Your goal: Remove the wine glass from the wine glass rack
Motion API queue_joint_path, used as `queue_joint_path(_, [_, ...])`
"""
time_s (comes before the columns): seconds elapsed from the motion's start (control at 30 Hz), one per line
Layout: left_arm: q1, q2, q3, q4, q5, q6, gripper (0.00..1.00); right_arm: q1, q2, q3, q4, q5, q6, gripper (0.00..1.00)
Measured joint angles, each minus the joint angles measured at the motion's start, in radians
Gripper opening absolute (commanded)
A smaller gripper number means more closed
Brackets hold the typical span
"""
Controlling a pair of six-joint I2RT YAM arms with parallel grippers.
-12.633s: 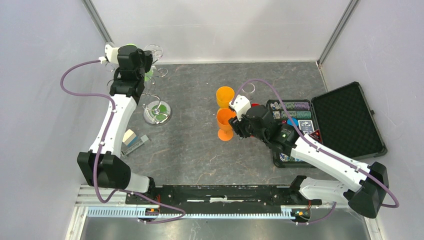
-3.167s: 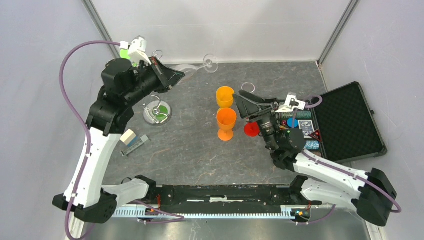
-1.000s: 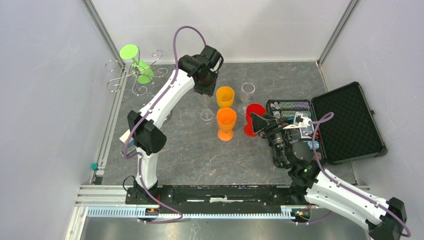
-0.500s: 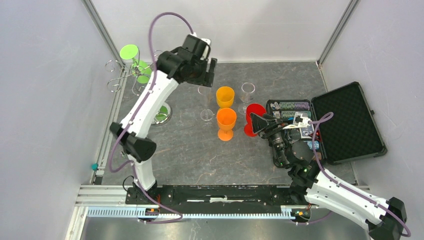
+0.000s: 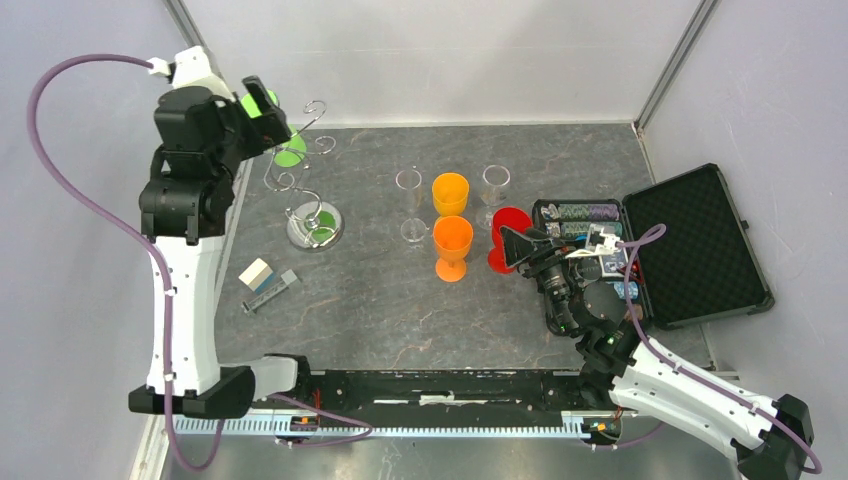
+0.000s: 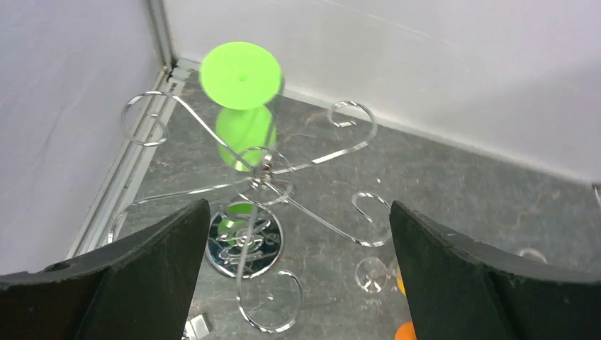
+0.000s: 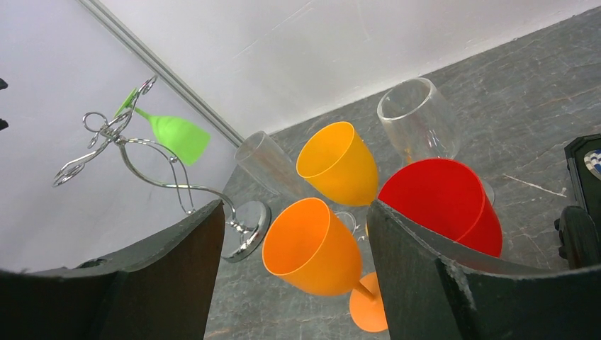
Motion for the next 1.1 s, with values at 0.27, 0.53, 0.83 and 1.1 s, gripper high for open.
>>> queue_joint_path(0.27, [0.349,0.116,0.026,0.025,0.255,-0.138,0.73,0.000,-0.001,0.000,-0.008,0.000,0.000,0.78])
queue_joint_path(0.53, [0.445,0.227,-0.011,0.106,0.436,-0.298,0.62,0.000,-0.001,0.000,-0.019,0.008,0.000,0.78])
queue_joint_path(0.83, [0.449,0.232,-0.087,0.246,0.464,-0.453,0.65,0.000,-0.002,0.000,-0.028,0.012,-0.001,0.78])
queue_joint_path(1.1, [0.449,0.242,-0.123,0.278,0.429,-0.523,0.66,0.000,-0.002,0.000,-0.044,0.019,-0.001,0.78])
